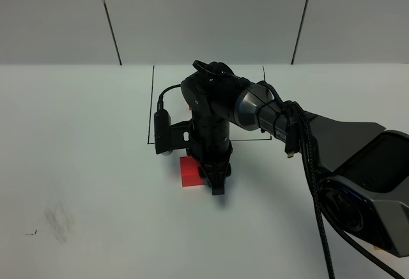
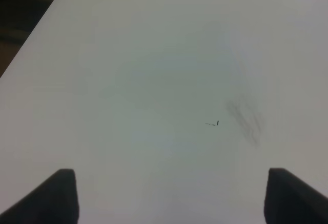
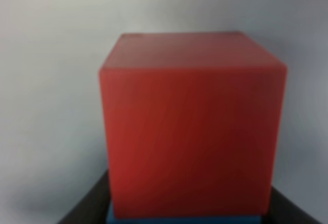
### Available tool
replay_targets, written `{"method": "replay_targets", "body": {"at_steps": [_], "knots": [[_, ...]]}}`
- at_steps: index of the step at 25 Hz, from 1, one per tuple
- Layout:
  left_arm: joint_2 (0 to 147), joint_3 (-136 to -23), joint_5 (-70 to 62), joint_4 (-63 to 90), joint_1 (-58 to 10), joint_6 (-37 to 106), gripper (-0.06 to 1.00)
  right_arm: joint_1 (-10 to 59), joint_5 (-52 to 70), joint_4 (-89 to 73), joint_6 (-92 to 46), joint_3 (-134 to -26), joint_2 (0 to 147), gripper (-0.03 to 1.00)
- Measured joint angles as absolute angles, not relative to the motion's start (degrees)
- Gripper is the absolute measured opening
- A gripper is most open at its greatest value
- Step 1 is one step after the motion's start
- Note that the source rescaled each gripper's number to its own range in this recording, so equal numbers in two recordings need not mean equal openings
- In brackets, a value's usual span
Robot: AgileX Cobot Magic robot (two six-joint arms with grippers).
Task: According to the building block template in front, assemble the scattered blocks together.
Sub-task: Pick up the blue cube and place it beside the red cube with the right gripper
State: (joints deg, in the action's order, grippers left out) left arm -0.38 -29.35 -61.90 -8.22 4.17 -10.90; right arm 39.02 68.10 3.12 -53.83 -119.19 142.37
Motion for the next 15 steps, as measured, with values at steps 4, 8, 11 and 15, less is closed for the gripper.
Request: {"method": "replay_targets", "body": {"at_steps": [4, 8, 11, 15], "knots": [[-0.4, -29.4, -61.9, -8.2, 4.2, -10.9, 0.73, 39.0, 68.1, 3.1, -53.8, -119.2, 142.4, 0.33], [-0.4, -29.4, -61.9, -8.2, 4.2, -10.9, 0.73, 39.0, 68.1, 3.1, -53.9, -119.2, 142.4, 0.33], [-0.4, -29.4, -61.9, -8.2, 4.2, -10.9, 0.73, 39.0, 67.6, 3.1, -53.9, -119.2, 142.6, 0.36], [-0.4, -29.4, -61.9, -8.2, 4.2, -10.9, 0.73, 39.0, 66.8, 3.5, -53.3, -119.2, 142.6, 0.47]]}}
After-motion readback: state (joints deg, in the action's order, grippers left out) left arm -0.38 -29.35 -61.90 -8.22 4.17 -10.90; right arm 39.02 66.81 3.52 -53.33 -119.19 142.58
